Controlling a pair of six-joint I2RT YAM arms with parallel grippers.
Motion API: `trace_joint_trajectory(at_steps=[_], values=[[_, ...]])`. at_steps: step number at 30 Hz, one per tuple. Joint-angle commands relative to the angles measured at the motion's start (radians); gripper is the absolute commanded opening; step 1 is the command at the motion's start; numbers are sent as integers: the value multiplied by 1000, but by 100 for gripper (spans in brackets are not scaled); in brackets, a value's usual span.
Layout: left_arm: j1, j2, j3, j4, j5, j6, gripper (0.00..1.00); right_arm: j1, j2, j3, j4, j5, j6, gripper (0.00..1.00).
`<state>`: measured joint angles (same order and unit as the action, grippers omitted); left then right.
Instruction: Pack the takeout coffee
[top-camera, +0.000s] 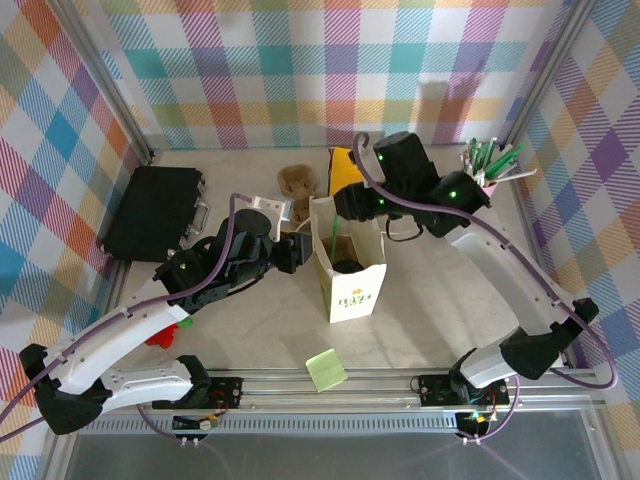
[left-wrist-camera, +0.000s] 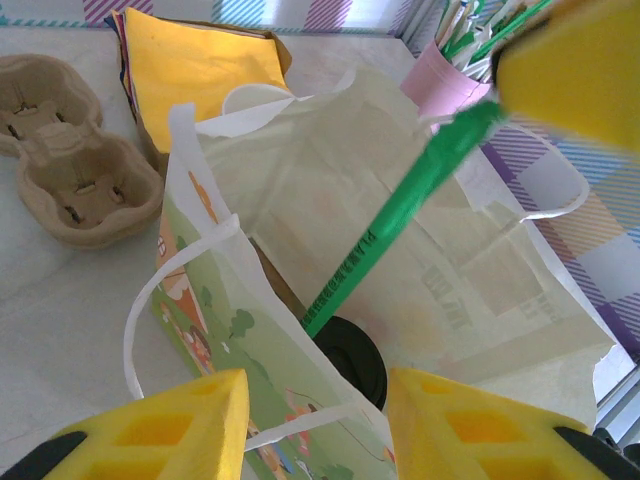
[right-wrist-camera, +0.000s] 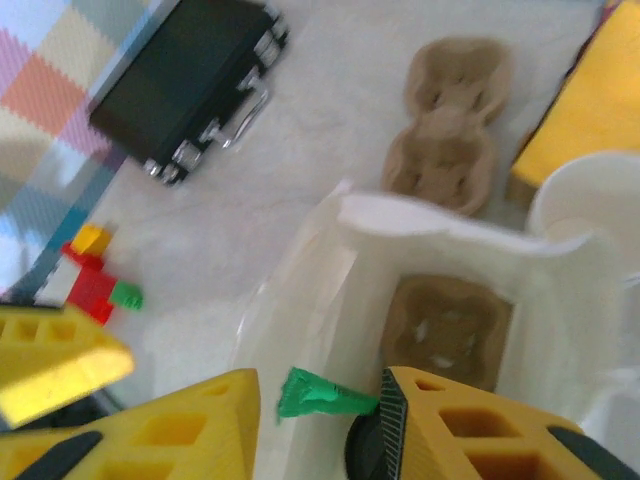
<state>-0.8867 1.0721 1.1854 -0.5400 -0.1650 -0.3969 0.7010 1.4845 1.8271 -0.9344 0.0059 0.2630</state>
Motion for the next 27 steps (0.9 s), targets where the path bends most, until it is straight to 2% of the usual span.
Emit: trace_joint_trajectory(at_steps=[1, 4, 6, 10, 15, 20, 27], values=[[11, -9, 6, 2, 9, -5, 41, -18, 67, 168, -50, 208, -88, 44], [11, -18, 5, -8, -2, -5, 41, -68, 152, 294, -85, 300, -120, 52], [11, -27, 0, -10, -10, -8, 41, -112, 195, 336, -74, 313, -135, 54], [9, -40, 0, -18, -21, -12, 41, -243, 283, 386, -41, 225, -113, 54], [8, -46, 8, -38, -35, -15, 41, -351, 408, 436, -24, 154, -111, 55], [9, -53, 10, -48, -46, -21, 41, -406, 527, 450, 20, 92, -113, 56], [9, -43, 25, -61, -48, -27, 41, -428, 694, 506, 56, 82, -92, 60]])
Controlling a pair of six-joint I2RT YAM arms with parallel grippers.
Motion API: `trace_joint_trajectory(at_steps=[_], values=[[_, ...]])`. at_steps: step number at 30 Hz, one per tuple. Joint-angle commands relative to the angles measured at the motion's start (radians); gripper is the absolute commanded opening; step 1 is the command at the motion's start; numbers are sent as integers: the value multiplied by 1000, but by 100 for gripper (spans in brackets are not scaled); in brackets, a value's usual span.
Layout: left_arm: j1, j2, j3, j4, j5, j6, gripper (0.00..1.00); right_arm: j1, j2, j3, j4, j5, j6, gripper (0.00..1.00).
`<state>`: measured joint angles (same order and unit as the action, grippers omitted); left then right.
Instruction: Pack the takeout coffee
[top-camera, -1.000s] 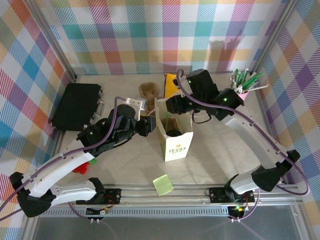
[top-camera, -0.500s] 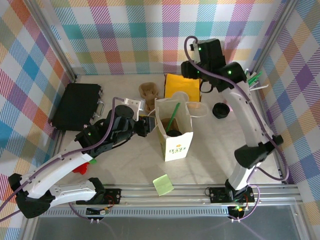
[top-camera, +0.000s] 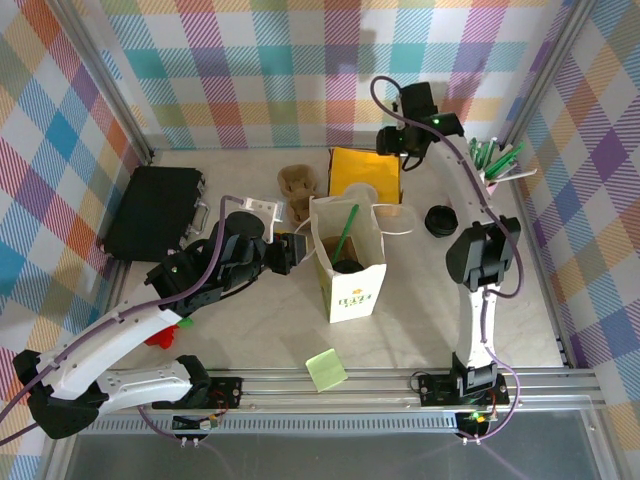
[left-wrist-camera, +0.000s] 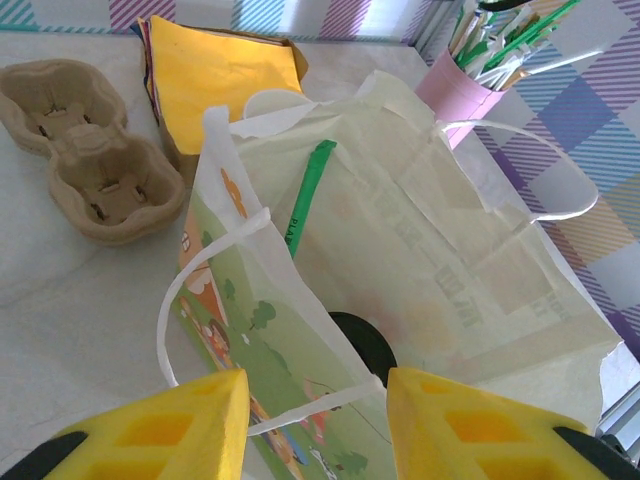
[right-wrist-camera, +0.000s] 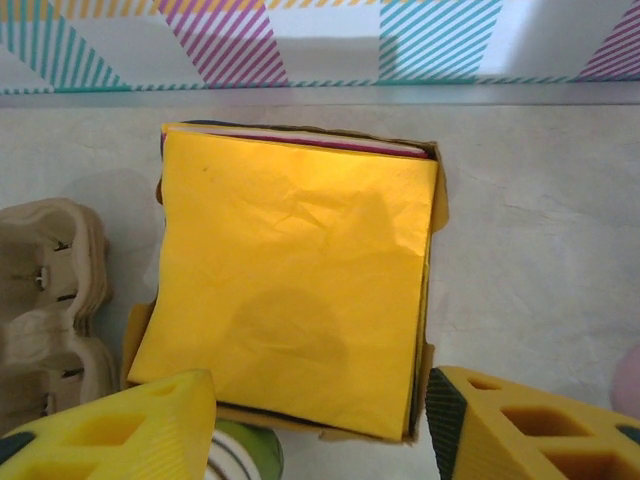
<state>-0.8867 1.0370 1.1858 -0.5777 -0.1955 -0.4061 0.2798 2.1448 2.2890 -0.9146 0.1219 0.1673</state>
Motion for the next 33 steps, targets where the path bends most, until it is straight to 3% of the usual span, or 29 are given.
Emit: trace_joint_trajectory(at_steps=[1, 18, 33], values=[[9, -6, 27, -25, -17, -20, 41, -8, 53, 46, 49, -39, 10, 61], [8, -10, 39, -39, -37, -32, 41, -25, 264, 72, 146, -60, 42, 73], [8, -19, 40, -52, -41, -36, 40, -27, 388, 77, 160, -38, 42, 76]])
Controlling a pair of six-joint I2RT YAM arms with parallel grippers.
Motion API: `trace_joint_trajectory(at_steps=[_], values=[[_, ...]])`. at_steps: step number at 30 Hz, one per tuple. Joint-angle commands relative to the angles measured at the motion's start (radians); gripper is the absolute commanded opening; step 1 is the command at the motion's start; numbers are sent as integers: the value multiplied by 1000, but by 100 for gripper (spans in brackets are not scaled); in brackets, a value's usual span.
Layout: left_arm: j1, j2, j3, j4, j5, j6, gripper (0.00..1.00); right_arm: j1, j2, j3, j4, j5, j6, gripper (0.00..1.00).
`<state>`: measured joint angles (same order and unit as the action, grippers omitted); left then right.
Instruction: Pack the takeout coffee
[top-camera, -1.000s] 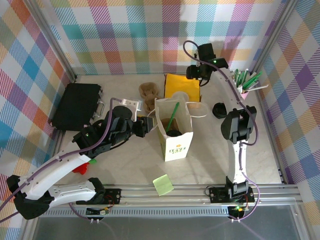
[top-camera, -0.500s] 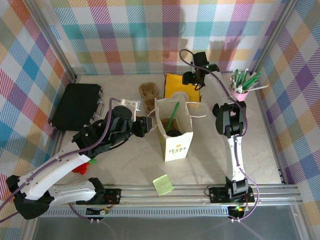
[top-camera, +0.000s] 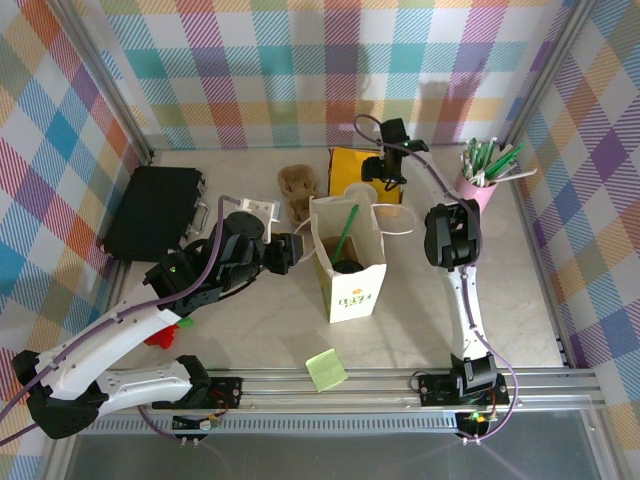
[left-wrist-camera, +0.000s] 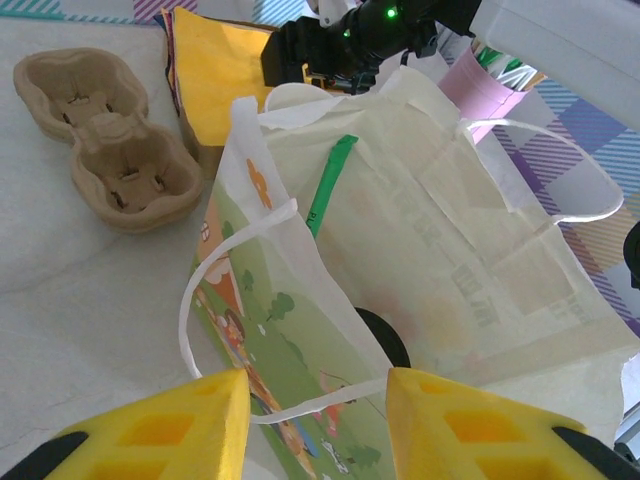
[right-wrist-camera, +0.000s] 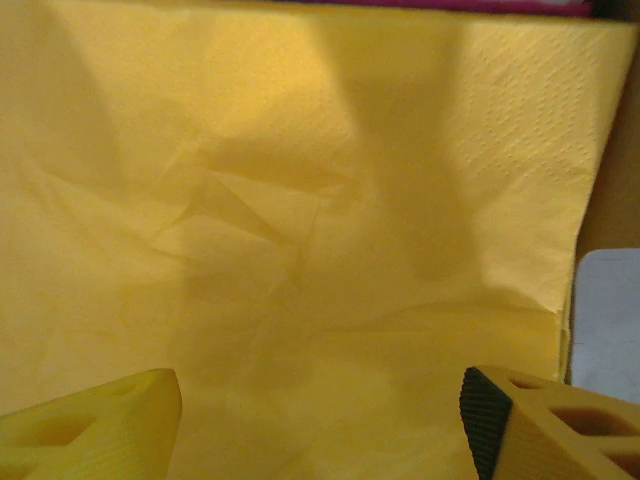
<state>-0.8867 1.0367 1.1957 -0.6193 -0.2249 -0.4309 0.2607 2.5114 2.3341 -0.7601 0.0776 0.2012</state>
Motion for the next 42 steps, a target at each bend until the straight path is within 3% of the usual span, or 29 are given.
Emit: trace_joint_trajectory(at_steps=[1, 7, 11, 19, 28, 42], values=[[8, -19, 30, -10, -12, -12, 40, -8, 28, 34, 1, 7, 8, 76], [8, -22, 28, -11, -13, -13, 40, -8, 62, 35, -8, 19, 9, 73], [6, -22, 27, -13, -11, -15, 40, -8, 73, 37, -14, 16, 12, 64], [6, -30, 24, -14, -12, -18, 40, -8, 51, 75, -27, -23, 15, 34], [6, -40, 22, -17, -14, -20, 40, -8, -30, 94, -24, -47, 19, 14], [6, -50, 21, -10, 0, -24, 40, -8, -268, 147, -124, -44, -5, 4]])
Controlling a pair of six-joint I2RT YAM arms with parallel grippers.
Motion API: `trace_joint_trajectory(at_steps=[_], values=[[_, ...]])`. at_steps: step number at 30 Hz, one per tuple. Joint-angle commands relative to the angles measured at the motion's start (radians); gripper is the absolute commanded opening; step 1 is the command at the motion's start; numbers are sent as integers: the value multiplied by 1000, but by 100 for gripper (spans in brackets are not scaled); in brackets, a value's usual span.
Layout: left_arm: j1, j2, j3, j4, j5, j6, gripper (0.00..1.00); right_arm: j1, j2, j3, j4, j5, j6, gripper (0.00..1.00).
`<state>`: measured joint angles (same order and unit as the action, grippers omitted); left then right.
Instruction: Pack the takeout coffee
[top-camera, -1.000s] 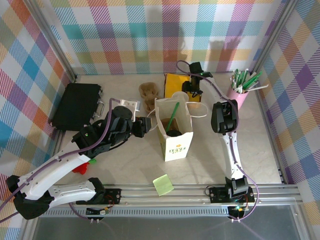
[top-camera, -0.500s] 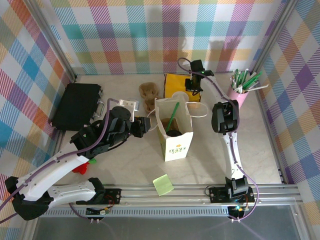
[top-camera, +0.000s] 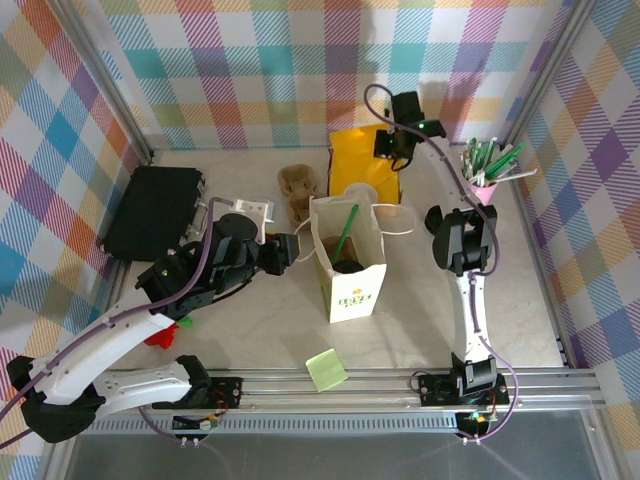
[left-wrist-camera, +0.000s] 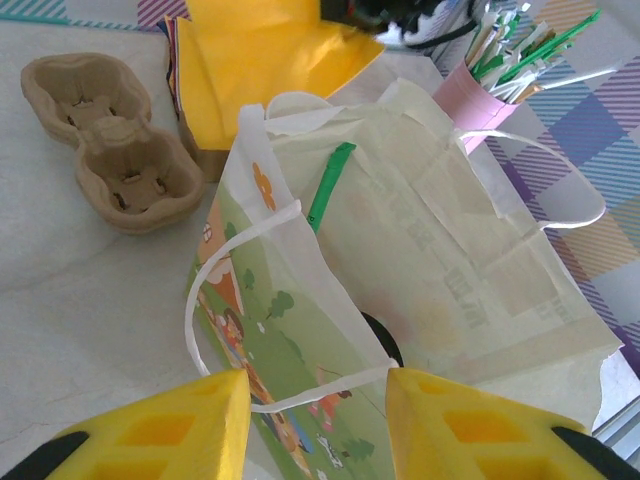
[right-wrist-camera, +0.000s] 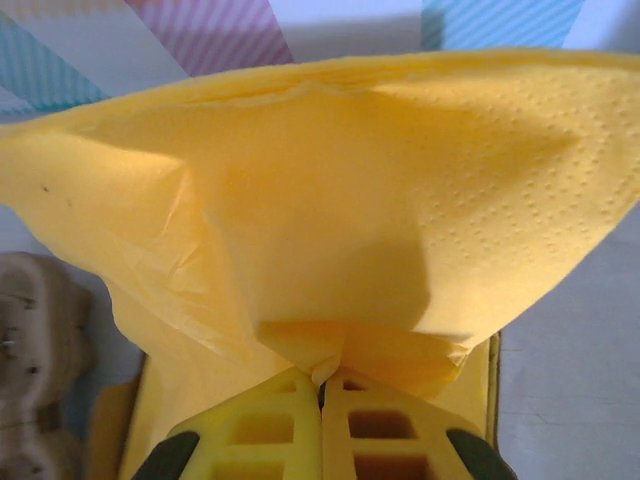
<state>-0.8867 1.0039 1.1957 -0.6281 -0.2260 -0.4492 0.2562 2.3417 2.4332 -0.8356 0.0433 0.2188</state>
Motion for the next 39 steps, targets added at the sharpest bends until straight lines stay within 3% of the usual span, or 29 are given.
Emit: trace_joint_trajectory(at_steps=[1, 7, 15, 19, 24, 32, 39], values=[[6, -18, 21, 1, 5, -6, 40, -3, -128, 50, -63, -8, -24, 4], [5, -15, 27, 13, 21, -6, 40, -4, -289, 54, -157, -54, -28, 4], [5, 14, 58, 16, 65, 1, 41, -5, -489, 29, -302, -417, 39, 4], [5, 9, 50, 30, 71, -6, 40, -2, -591, -93, -303, -623, 126, 3], [5, -17, 35, 49, 78, -8, 40, 61, -770, -393, -163, -730, 223, 4], [5, -49, 25, 29, 62, -3, 40, 244, -879, -607, -133, -545, 262, 3], [5, -63, 16, 24, 59, -3, 40, 363, -864, -685, -155, -245, 289, 2]])
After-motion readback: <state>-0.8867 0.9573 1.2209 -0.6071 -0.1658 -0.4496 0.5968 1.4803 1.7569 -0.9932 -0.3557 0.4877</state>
